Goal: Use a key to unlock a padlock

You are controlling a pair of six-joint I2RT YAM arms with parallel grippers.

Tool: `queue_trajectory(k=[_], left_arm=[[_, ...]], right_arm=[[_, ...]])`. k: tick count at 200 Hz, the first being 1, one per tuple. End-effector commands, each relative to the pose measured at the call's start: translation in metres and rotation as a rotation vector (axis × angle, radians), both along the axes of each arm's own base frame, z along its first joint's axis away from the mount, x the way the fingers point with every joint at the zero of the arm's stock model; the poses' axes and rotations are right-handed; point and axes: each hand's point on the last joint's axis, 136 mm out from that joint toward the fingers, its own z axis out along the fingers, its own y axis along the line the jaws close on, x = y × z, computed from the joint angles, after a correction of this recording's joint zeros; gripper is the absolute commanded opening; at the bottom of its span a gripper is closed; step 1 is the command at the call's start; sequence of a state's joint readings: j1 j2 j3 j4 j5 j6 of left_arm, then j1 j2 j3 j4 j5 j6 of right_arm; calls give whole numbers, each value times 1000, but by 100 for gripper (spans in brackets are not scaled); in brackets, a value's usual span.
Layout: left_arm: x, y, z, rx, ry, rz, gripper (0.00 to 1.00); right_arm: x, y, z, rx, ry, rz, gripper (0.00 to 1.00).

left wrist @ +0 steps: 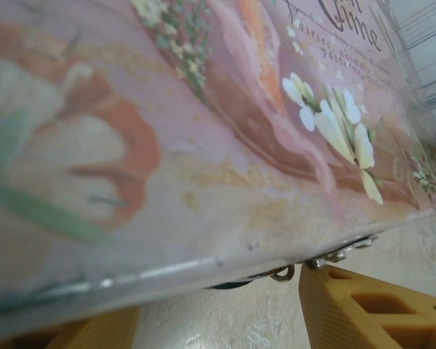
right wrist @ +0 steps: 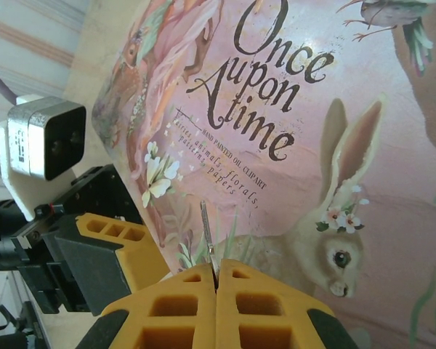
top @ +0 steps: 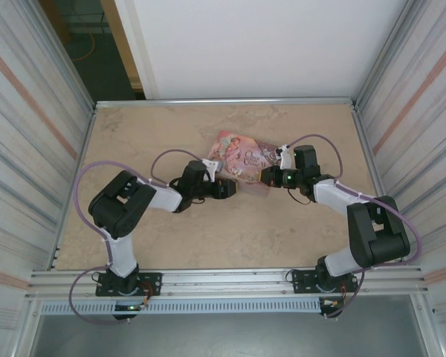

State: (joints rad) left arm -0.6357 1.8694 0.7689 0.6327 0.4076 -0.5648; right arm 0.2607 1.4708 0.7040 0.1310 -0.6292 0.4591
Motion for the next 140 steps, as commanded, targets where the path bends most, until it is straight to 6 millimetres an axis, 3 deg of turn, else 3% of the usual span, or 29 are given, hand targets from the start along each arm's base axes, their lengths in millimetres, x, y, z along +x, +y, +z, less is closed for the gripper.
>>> queue_trajectory(k=[1, 140], left_arm=[[8, -8, 8, -17, -43, 12, 59], [1, -28, -5, -1, -15, 1, 48]], right_arm=[[-15, -3, -18, -45, 54, 8, 0], [-17, -2, -17, -48, 44, 13, 0]])
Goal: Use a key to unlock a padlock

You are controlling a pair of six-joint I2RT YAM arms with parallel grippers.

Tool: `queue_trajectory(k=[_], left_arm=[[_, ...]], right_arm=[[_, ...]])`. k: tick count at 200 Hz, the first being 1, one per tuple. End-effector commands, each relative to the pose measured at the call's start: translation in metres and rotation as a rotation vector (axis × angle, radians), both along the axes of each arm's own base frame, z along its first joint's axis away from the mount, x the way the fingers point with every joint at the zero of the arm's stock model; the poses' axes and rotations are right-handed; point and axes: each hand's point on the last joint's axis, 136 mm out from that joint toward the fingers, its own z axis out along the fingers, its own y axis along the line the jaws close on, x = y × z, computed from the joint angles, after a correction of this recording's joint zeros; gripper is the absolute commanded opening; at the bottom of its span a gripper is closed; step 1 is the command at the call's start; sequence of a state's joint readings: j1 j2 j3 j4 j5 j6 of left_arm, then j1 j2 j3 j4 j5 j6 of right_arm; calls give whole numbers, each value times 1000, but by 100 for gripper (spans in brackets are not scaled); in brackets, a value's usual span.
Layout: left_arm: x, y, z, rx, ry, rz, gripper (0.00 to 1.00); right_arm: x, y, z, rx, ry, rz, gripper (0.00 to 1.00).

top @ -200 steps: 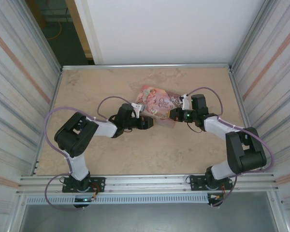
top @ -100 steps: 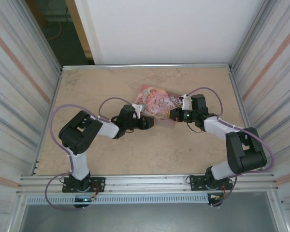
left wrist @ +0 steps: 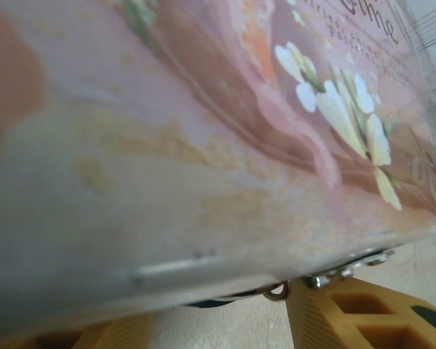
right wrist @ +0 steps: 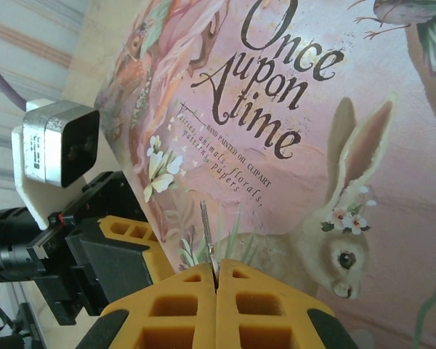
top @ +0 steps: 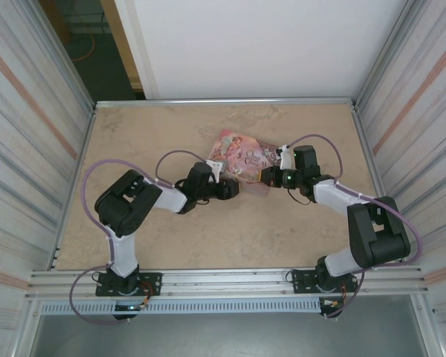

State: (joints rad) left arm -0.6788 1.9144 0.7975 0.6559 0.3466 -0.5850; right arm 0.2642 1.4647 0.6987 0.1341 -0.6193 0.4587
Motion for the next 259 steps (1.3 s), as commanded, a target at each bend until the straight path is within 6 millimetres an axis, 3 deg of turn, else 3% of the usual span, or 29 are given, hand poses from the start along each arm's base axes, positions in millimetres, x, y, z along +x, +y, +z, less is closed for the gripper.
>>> queue_trajectory(k=[1, 100, 174, 211, 259], left_arm=[[0, -14, 2, -13, -6, -18, 48], [7, -12, -4, 62, -18, 34, 43], [13, -13, 5, 49, -29, 56, 31], [11, -15, 16, 32, -38, 45, 25], [2, -14, 36, 25, -6, 22, 21]], right_arm=[[-17, -2, -17, -43, 50, 16, 0], [-18, 0, -15, -45, 41, 18, 0], [-19, 3, -12, -44, 32, 25, 0], [-17, 3, 1, -40, -22, 31, 0], [-13, 2, 35, -38, -164, 38, 0]])
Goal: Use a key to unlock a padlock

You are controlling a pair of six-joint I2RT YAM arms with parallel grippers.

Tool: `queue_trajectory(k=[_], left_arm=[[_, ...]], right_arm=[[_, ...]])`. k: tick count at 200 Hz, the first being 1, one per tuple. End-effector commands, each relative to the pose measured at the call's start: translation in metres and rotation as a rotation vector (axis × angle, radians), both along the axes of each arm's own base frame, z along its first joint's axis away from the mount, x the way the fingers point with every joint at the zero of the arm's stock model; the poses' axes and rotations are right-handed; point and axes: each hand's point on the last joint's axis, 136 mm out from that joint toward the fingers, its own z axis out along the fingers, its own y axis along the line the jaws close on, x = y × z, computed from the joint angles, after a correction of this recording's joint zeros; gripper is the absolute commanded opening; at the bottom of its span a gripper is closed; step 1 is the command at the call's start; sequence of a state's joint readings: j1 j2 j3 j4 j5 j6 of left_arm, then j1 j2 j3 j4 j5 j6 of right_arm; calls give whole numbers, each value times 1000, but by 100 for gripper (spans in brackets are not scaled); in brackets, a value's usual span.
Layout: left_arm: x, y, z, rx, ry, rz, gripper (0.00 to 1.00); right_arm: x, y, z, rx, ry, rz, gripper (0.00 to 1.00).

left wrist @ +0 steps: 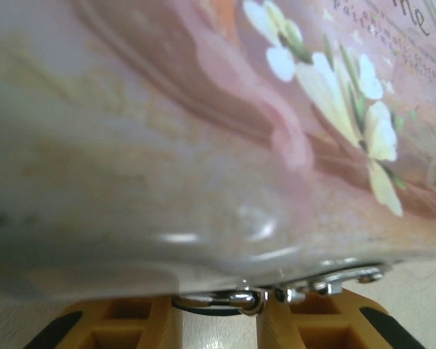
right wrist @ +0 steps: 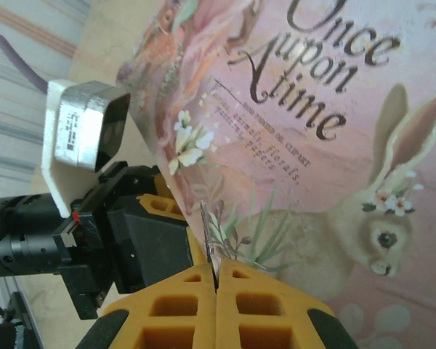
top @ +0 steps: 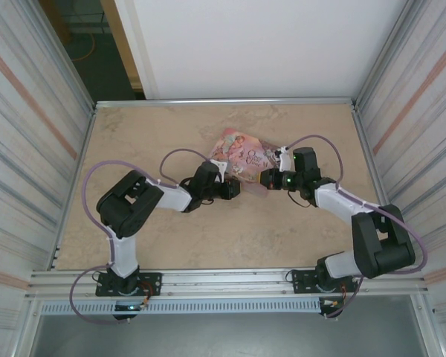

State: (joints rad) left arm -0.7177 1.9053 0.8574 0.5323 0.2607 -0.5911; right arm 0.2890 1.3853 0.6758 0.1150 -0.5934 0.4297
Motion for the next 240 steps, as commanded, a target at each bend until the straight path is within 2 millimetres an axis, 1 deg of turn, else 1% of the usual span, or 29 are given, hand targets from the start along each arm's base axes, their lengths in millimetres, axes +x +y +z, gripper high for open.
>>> queue_trajectory(k=[1, 21, 42, 83, 88, 91, 105, 114, 119, 130, 164, 196, 240], left_arm=[[0, -7, 37, -43, -21, -15, 21], [-6, -7, 44, -53, 18, -25, 19], [-15, -10, 51, -76, 79, -43, 18], [-26, -15, 69, -130, 159, -61, 14], [-26, -15, 71, -133, 166, -61, 14], [-27, -15, 72, -135, 169, -62, 13], [-29, -15, 76, -143, 190, -60, 13], [-30, -15, 78, -143, 213, -55, 13], [-31, -15, 79, -143, 224, -52, 16], [-33, -15, 80, -139, 256, -49, 16], [-38, -17, 90, -158, 290, -55, 13], [-42, -19, 96, -169, 319, -72, 12], [-47, -21, 101, -180, 365, -99, 11]], right_arm=[[-3, -1, 21, -19, -105, 19, 0], [-7, -5, 32, -28, -155, 14, 0], [-15, -9, 40, -42, -197, 11, 0], [-42, -17, 51, -102, -287, 17, 0], [-45, -18, 47, -119, -286, 19, 0], [-48, -18, 53, -120, -306, 17, 0], [-59, -20, 53, -154, -334, 19, 0], [-64, -21, 52, -171, -350, 17, 0], [-68, -21, 52, -178, -359, 16, 0], [-74, -20, 50, -190, -379, 16, 0], [-91, -12, 36, -244, -424, 27, 0], [-101, 0, 21, -275, -465, 46, 0], [-103, 9, 0, -344, -496, 48, 0]])
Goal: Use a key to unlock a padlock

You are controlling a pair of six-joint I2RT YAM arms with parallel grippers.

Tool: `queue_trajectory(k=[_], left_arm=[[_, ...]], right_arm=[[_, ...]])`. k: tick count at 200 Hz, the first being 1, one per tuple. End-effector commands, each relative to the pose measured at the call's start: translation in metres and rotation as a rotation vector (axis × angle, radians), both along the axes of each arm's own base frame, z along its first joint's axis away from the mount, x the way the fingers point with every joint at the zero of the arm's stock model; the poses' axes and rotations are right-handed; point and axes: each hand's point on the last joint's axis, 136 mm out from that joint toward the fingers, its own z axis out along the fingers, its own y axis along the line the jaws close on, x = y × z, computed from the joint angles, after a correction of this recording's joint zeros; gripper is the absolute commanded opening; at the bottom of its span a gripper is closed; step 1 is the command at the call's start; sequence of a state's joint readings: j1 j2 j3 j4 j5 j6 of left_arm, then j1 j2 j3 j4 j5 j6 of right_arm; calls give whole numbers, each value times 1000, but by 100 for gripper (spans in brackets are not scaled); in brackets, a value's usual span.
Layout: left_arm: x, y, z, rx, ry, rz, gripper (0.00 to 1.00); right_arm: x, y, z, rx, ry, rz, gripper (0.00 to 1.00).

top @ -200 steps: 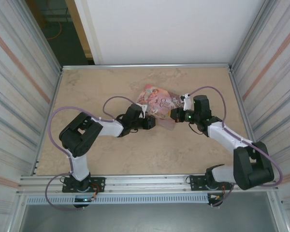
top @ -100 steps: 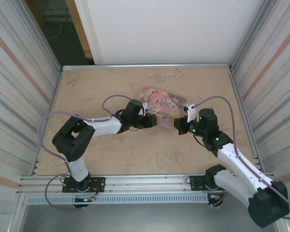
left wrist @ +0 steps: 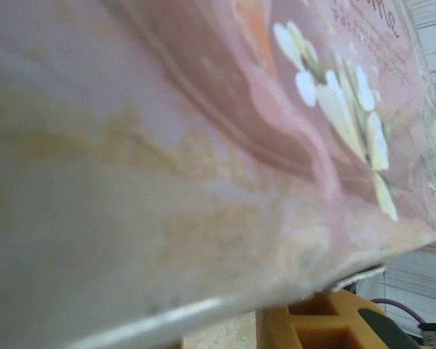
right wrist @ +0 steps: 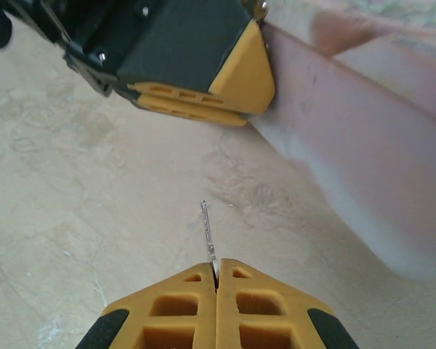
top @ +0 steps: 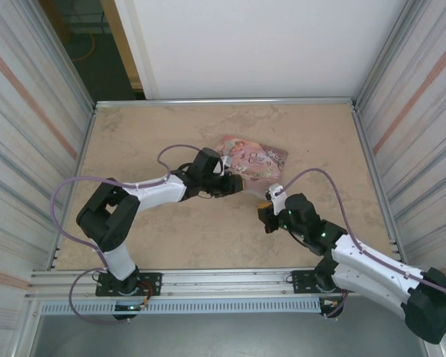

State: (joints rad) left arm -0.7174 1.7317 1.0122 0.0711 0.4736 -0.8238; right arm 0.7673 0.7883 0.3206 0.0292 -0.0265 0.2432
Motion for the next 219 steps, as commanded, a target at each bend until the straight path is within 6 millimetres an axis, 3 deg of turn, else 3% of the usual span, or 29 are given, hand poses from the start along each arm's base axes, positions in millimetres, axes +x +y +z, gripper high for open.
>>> queue_trajectory(k=[1, 106, 219], left_arm=[[-6, -11, 39, -104, 4, -50, 11], [-13, -8, 51, -117, 26, -63, 11], [-14, -5, 61, -126, 22, -58, 10]], right_arm=[[11, -1, 2, -31, -92, -50, 0], [28, 16, -21, -141, -190, -44, 0], [39, 27, -12, -137, -250, -33, 0]])
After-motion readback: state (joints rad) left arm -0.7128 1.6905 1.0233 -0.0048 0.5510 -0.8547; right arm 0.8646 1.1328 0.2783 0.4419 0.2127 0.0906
